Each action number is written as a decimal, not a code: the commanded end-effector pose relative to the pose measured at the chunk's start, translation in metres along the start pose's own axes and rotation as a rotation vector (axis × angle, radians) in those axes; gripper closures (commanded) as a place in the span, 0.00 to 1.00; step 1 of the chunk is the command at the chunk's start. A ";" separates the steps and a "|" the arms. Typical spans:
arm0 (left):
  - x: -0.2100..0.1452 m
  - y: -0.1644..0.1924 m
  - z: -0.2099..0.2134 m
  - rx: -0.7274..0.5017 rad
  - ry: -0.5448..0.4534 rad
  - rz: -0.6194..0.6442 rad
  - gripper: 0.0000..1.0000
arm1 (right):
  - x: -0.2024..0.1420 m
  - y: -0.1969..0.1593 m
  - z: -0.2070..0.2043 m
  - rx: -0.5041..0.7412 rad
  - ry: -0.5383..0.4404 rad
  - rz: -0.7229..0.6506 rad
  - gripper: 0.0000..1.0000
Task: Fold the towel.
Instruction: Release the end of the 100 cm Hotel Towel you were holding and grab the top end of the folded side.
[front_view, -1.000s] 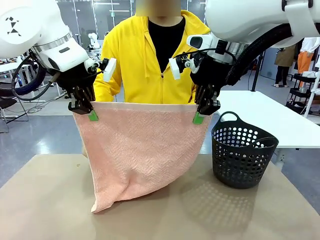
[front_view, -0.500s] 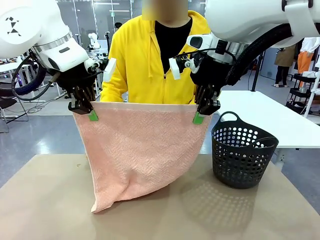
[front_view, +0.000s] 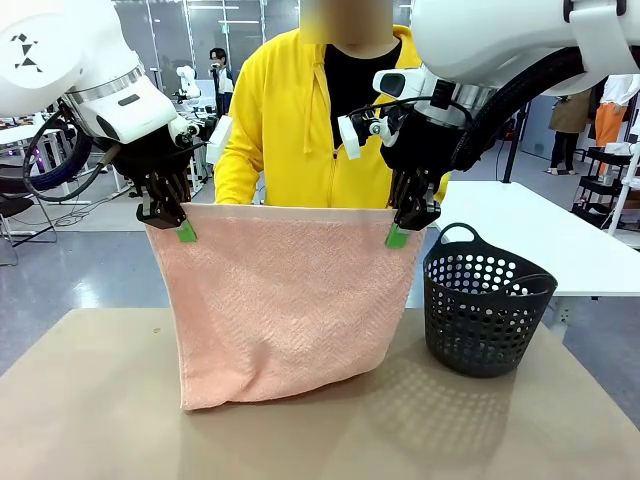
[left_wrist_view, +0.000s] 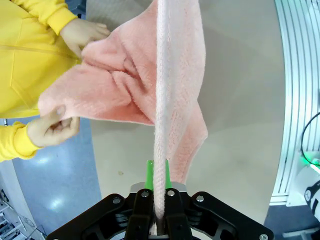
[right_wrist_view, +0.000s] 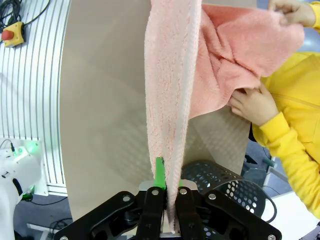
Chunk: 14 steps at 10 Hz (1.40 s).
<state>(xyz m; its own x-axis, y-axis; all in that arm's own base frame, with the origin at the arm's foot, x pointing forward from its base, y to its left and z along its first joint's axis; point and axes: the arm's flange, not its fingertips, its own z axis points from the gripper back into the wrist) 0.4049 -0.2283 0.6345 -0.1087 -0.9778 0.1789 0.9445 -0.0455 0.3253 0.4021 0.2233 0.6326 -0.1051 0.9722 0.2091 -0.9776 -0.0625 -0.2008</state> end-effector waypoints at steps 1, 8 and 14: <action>-0.001 0.000 0.000 -0.002 -0.009 -0.009 1.00 | -0.001 0.001 0.002 -0.004 0.000 0.004 1.00; -0.001 0.000 0.000 -0.002 -0.009 -0.009 1.00 | -0.001 0.001 0.002 -0.004 0.000 0.004 1.00; -0.001 0.000 0.000 -0.002 -0.009 -0.009 1.00 | -0.001 0.001 0.002 -0.004 0.000 0.004 1.00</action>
<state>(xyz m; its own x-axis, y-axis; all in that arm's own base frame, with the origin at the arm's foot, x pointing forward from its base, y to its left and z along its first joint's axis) 0.4049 -0.2283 0.6344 -0.1087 -0.9778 0.1789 0.9445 -0.0455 0.3252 0.4020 0.2233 0.6327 -0.1052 0.9722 0.2091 -0.9776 -0.0626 -0.2009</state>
